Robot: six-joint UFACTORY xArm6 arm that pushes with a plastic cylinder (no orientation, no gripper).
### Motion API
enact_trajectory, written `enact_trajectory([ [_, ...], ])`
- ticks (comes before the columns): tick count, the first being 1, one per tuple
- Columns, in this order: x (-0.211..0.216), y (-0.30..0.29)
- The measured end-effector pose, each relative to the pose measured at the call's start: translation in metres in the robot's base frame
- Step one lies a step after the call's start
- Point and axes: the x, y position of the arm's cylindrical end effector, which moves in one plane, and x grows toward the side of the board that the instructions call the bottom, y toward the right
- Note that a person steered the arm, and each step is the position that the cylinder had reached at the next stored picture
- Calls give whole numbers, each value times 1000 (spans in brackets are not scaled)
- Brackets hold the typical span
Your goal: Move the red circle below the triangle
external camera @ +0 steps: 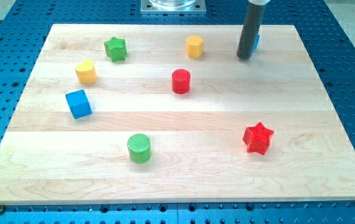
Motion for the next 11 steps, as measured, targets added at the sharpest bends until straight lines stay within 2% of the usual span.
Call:
enact_trajectory([
  [1, 48, -51],
  [2, 133, -100],
  [3, 152, -170],
  [4, 114, -181],
  [6, 81, -59],
  [7, 18, -54],
  [8, 19, -42],
  [9, 45, 6],
  [10, 75, 14],
  [11, 150, 48],
])
